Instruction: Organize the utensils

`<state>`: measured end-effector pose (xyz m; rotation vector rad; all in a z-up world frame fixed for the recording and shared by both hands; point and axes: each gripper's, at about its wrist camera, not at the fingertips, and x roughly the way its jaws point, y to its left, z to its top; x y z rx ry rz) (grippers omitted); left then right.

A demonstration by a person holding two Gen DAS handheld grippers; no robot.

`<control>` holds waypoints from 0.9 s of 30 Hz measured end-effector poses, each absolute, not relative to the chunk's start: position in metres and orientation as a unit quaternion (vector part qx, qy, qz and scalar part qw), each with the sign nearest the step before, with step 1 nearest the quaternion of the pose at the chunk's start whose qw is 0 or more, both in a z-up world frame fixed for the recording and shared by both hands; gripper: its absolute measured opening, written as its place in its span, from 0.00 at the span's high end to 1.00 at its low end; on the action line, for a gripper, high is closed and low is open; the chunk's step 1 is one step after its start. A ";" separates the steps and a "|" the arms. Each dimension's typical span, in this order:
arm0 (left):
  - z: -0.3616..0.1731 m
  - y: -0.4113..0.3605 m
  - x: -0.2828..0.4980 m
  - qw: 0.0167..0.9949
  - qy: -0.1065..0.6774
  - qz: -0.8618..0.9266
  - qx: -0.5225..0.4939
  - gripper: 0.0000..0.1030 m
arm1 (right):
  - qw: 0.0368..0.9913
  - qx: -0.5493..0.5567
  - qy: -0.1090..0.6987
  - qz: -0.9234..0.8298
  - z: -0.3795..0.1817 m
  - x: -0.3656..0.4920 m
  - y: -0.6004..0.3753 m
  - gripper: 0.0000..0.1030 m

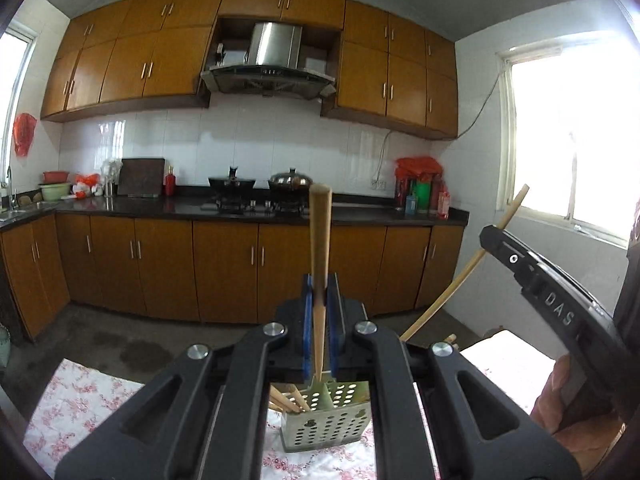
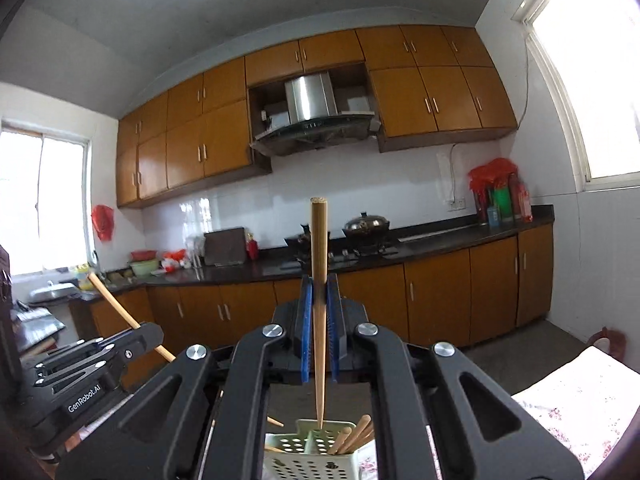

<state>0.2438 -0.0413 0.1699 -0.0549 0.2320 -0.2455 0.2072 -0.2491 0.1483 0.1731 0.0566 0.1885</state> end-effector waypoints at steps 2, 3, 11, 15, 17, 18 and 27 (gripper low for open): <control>0.157 -0.043 0.256 0.984 0.128 -0.120 -0.028 0.92 | 0.990 0.085 0.055 0.095 0.133 0.221 -0.248 0.92; 0.148 -0.043 0.263 0.983 0.134 -0.119 -0.030 0.92 | 0.990 0.083 0.066 0.094 0.127 0.226 -0.248 0.92; 0.129 -0.032 0.277 0.982 0.153 -0.101 -0.045 0.83 | 0.987 0.073 0.096 0.105 0.122 0.222 -0.248 0.86; 0.139 -0.015 0.260 0.984 0.140 -0.087 -0.062 0.62 | 0.989 0.071 0.083 0.099 0.131 0.204 -0.257 0.62; 0.144 -0.006 0.247 0.985 0.137 -0.082 -0.064 0.52 | 0.989 0.073 0.082 0.098 0.133 0.196 -0.262 0.55; 0.146 -0.001 0.238 0.986 0.133 -0.078 -0.062 0.49 | 0.989 0.074 0.083 0.098 0.134 0.190 -0.264 0.51; 0.130 0.014 0.130 0.996 0.091 -0.014 0.006 0.04 | 0.993 0.018 0.098 0.062 0.107 0.115 -0.258 0.02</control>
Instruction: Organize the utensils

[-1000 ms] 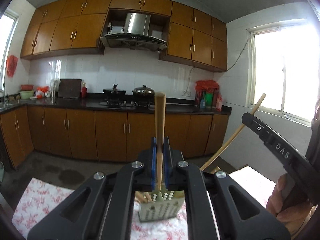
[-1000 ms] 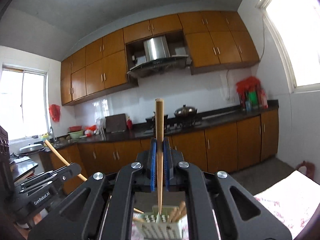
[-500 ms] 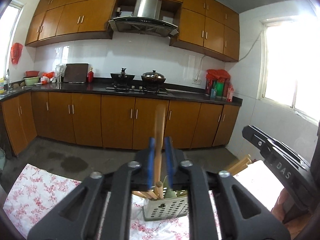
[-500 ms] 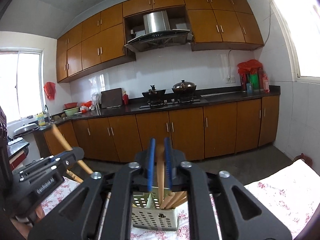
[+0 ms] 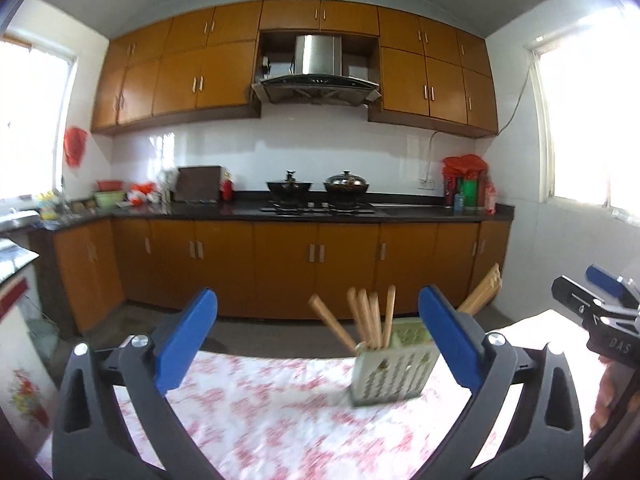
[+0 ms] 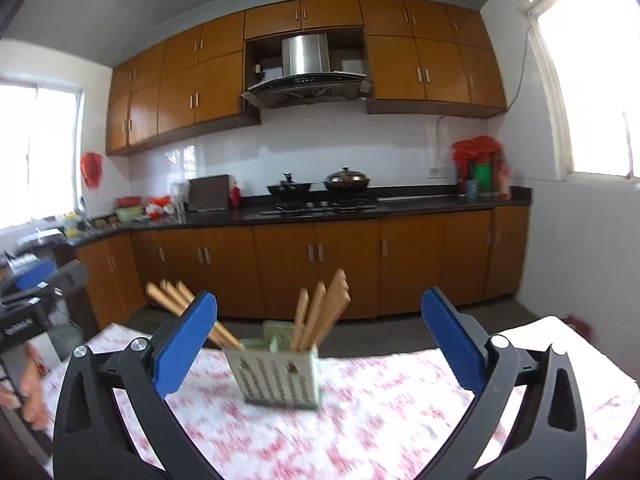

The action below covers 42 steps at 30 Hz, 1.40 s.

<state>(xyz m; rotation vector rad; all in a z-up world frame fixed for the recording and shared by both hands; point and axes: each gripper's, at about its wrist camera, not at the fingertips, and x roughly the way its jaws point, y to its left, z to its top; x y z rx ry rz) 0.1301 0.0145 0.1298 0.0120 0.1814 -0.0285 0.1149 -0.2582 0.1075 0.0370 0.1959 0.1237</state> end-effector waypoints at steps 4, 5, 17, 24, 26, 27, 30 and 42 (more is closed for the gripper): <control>0.104 0.016 0.096 0.994 0.112 0.004 0.018 0.04 | 0.990 0.008 0.127 0.059 0.085 0.093 -0.251 0.02; 0.098 0.017 0.090 0.993 0.118 0.008 0.019 0.04 | 0.989 0.009 0.136 0.057 0.079 0.089 -0.250 0.02; 0.030 0.015 0.049 0.982 0.185 0.013 0.026 0.04 | 0.984 0.017 0.174 0.043 0.021 0.047 -0.244 0.02; 0.009 0.007 0.039 0.979 0.201 0.008 0.020 0.04 | 0.980 0.007 0.192 0.042 0.003 0.038 -0.237 0.02; 0.008 0.007 0.038 0.979 0.204 0.003 0.015 0.04 | 0.979 0.012 0.201 0.044 -0.001 0.038 -0.238 0.02; 0.006 0.006 0.038 0.979 0.205 0.001 0.014 0.04 | 0.978 0.016 0.205 0.045 -0.002 0.038 -0.239 0.02; 0.003 0.005 0.038 0.978 0.208 -0.002 0.012 0.04 | 0.976 0.023 0.214 0.043 -0.006 0.038 -0.242 0.02; 0.003 0.001 0.037 0.978 0.207 -0.006 0.012 0.04 | 0.975 0.021 0.215 0.044 -0.010 0.035 -0.243 0.02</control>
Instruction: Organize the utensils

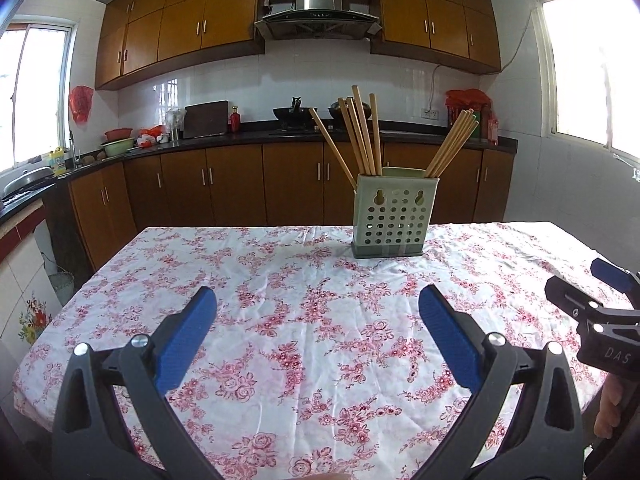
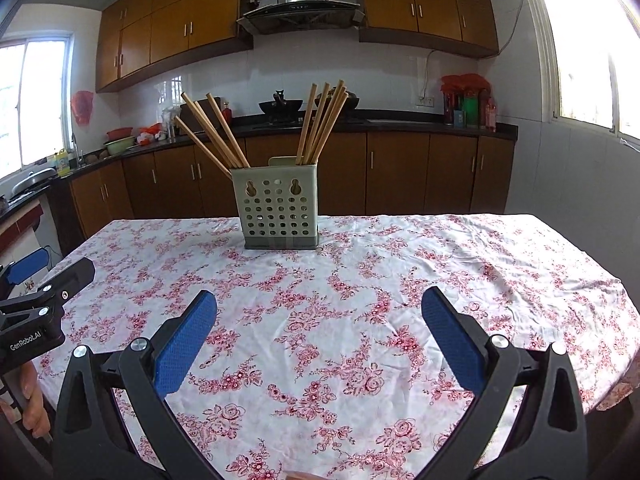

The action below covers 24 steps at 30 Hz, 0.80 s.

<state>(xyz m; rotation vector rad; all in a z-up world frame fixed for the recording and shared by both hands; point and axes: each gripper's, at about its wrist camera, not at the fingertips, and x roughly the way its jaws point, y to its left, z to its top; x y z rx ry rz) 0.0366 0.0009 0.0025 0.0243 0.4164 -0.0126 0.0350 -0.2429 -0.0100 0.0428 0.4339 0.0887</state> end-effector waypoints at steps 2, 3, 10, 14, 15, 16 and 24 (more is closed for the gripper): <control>0.003 0.000 0.037 0.978 0.207 -0.007 0.013 0.04 | 0.975 0.022 0.216 0.045 -0.010 0.035 -0.244 0.02; 0.003 0.000 0.037 0.978 0.207 -0.008 0.013 0.04 | 0.975 0.022 0.216 0.044 -0.010 0.035 -0.244 0.02; 0.003 -0.002 0.036 0.978 0.206 -0.008 0.014 0.04 | 0.975 0.023 0.216 0.043 -0.010 0.035 -0.244 0.02; 0.003 -0.001 0.037 0.978 0.206 -0.008 0.013 0.04 | 0.975 0.023 0.216 0.043 -0.010 0.035 -0.245 0.02; 0.003 -0.001 0.037 0.978 0.207 -0.007 0.013 0.04 | 0.975 0.022 0.217 0.043 -0.010 0.035 -0.245 0.02; 0.003 -0.001 0.037 0.978 0.207 -0.007 0.013 0.04 | 0.975 0.023 0.217 0.043 -0.010 0.035 -0.245 0.02; 0.005 -0.002 0.037 0.978 0.206 -0.008 0.015 0.04 | 0.975 0.024 0.217 0.042 -0.010 0.035 -0.245 0.02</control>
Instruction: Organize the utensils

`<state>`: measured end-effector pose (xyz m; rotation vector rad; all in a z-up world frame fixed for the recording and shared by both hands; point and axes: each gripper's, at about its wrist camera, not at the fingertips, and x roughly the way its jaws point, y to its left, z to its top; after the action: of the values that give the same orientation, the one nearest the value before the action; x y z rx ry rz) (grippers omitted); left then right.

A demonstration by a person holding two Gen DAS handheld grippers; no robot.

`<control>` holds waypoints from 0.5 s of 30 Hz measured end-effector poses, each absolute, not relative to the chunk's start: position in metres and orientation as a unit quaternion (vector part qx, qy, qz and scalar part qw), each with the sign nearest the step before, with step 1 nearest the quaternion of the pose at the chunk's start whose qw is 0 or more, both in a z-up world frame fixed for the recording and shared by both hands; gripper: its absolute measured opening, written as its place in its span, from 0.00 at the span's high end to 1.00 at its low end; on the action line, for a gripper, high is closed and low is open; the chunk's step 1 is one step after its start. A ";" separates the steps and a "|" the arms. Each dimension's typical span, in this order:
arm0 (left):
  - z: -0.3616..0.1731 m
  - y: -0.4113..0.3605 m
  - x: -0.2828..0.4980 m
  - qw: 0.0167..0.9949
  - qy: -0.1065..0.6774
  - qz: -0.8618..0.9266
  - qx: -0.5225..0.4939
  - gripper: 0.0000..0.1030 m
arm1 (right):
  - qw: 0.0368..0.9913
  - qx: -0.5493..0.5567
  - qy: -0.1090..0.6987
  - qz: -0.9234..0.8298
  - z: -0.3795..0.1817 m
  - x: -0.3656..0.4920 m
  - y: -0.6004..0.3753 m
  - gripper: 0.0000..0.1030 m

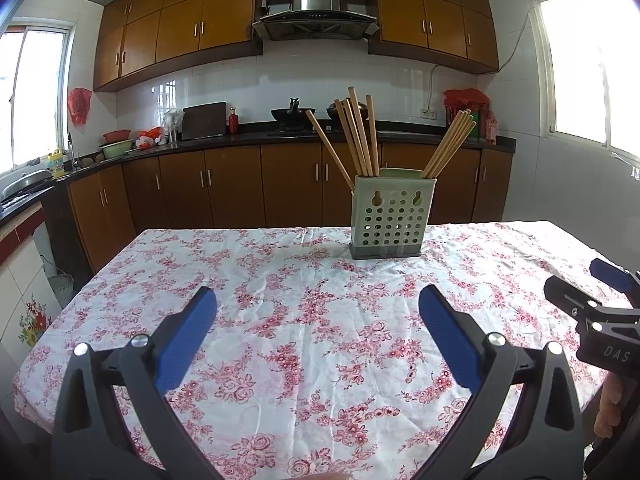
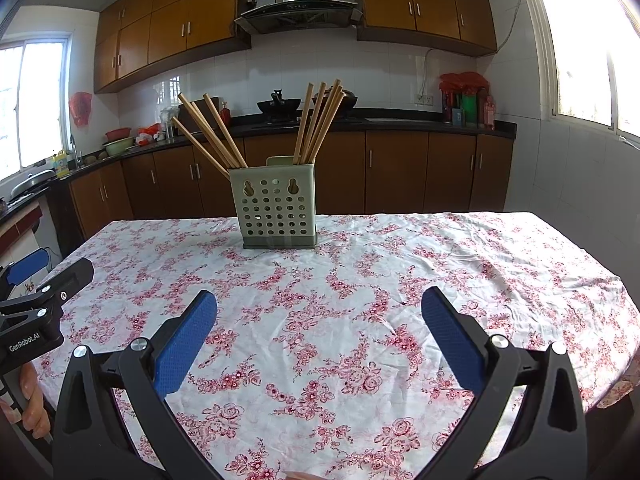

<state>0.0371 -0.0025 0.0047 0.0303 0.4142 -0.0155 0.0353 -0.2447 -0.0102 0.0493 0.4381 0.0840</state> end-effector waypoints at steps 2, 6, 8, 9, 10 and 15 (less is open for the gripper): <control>0.005 -0.003 0.037 0.979 0.205 -0.008 0.016 0.04 | 0.975 0.025 0.217 0.040 -0.010 0.036 -0.244 0.02; 0.005 -0.004 0.037 0.979 0.205 -0.008 0.017 0.04 | 0.975 0.026 0.218 0.039 -0.011 0.035 -0.244 0.02; 0.005 -0.004 0.038 0.978 0.205 -0.009 0.017 0.04 | 0.975 0.026 0.218 0.039 -0.011 0.035 -0.244 0.02; 0.005 -0.004 0.038 0.978 0.206 -0.008 0.017 0.04 | 0.975 0.027 0.218 0.039 -0.011 0.036 -0.244 0.02; 0.005 -0.004 0.038 0.978 0.205 -0.009 0.017 0.04 | 0.975 0.027 0.219 0.039 -0.011 0.035 -0.244 0.02; 0.005 -0.004 0.038 0.978 0.205 -0.009 0.017 0.04 | 0.975 0.029 0.219 0.037 -0.012 0.035 -0.242 0.02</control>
<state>0.0377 -0.0039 0.0047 0.0339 0.4139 -0.0183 0.0353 -0.2419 -0.0116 0.0578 0.4422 0.0745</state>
